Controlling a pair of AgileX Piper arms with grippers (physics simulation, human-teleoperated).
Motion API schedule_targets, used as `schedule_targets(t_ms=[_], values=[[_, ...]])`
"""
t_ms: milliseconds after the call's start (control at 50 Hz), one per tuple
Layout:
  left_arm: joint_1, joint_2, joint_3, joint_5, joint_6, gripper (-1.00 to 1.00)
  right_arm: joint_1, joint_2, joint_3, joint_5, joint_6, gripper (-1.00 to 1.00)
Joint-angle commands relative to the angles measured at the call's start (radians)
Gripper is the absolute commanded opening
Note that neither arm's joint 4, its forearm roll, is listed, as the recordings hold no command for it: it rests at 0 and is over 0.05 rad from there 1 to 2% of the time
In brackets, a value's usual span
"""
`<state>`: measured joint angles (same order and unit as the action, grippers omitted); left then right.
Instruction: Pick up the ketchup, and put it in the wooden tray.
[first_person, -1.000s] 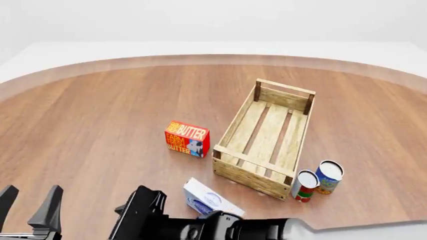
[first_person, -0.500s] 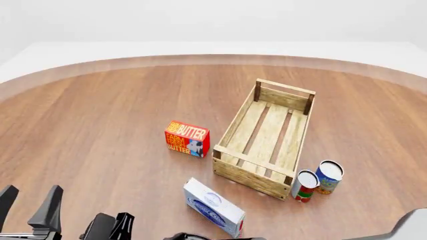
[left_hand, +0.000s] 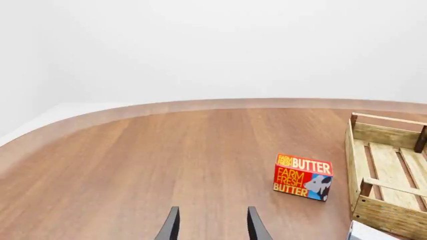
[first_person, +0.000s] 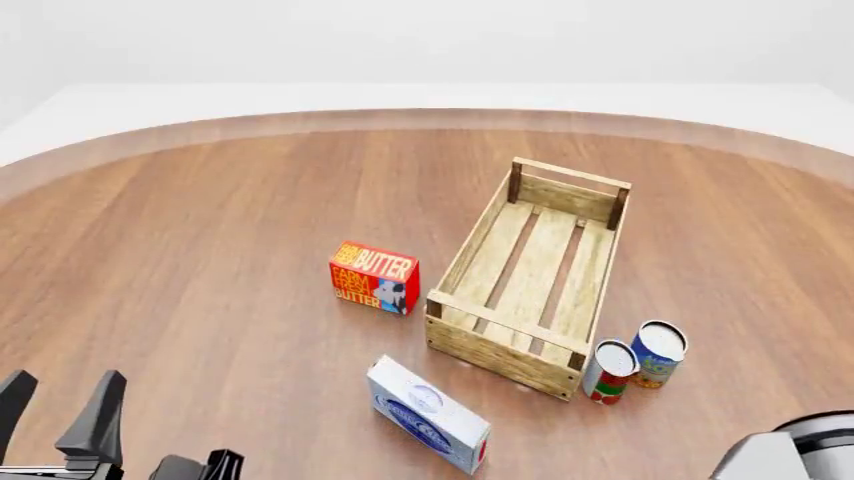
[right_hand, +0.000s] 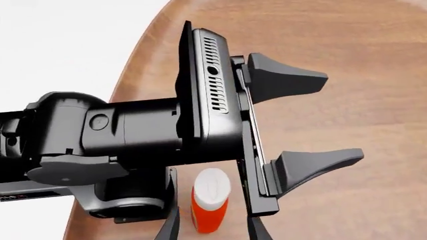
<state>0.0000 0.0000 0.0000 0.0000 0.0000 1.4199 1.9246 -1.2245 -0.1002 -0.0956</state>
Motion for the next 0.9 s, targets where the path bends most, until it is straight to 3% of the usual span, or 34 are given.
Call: schedule_targets(t_ms=[20,480,900], values=[[0.000,0.000,0.000,0.000,0.000,1.00,0.003,0.043,-0.022,-0.012,0.009,1.00],[0.000,0.000,0.000,0.000,0.000,1.00,0.002,0.181,-0.036,-0.083,0.043,1.00],[0.000,0.000,0.000,0.000,0.000,1.00,-0.006,0.211,-0.034,-0.098,0.048,1.00]])
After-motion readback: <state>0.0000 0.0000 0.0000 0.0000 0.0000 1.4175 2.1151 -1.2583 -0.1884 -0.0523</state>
